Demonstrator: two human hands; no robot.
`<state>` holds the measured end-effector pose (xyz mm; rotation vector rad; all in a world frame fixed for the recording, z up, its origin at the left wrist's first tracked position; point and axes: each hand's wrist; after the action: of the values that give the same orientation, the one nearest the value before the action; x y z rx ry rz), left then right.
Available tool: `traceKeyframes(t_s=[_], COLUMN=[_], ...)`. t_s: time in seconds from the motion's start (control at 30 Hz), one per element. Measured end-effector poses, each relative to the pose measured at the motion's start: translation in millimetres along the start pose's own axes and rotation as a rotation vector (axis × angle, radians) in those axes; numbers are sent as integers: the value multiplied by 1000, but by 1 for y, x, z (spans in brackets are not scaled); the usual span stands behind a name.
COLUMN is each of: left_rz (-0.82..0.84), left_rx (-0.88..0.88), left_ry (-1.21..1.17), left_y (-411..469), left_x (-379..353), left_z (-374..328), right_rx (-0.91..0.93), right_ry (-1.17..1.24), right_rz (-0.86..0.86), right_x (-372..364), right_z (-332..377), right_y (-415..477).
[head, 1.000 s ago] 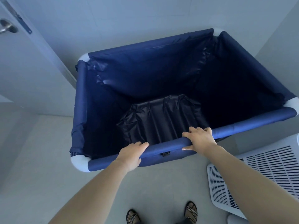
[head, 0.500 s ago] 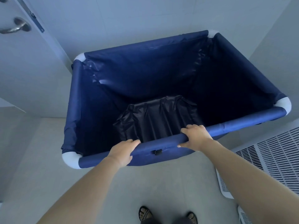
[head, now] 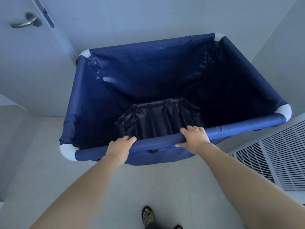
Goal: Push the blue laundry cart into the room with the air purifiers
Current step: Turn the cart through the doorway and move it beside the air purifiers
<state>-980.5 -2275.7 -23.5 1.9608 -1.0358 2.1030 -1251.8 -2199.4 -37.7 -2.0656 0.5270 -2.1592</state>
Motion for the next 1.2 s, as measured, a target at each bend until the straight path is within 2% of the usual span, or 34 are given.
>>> traceKeyframes(t_s=[0.1, 0.17, 0.33, 0.5, 0.73, 0.83, 1.0, 1.1, 1.2], left_rz=[-10, 4, 13, -30, -55, -62, -41, -41, -53], left_rx=[-52, -107, -283, -468, -613, -669, -666, -761, -811], left_ry=[-43, -72, -95, 82, 124, 159, 191, 330, 369], left_y=[-5, -9, -14, -17, 11, 28, 47, 65, 88], left_x=[-2, 0, 10, 21, 51, 65, 99, 125, 144], left_z=[13, 25, 65, 128, 193, 210, 241, 255, 266], right_rx=[-28, 16, 117, -1, -235, -272, -326, -333, -364], right_ry=[-7, 50, 232, 323, 361, 395, 480, 469, 488], right_rz=[-20, -27, -43, -36, -128, -124, -128, -145, -178], right_x=[0, 1, 5, 11, 22, 31, 53, 65, 78], right_z=[15, 37, 127, 205, 261, 277, 299, 312, 322], right_y=[-6, -10, -8, -3, 11, 26, 47, 59, 75])
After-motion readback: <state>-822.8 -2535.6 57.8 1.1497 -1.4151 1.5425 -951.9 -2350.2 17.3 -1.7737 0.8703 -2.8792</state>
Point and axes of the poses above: each hand's wrist, its own y-axis towards the middle knuckle, its own x-axis out of the back of the hand, z = x × y
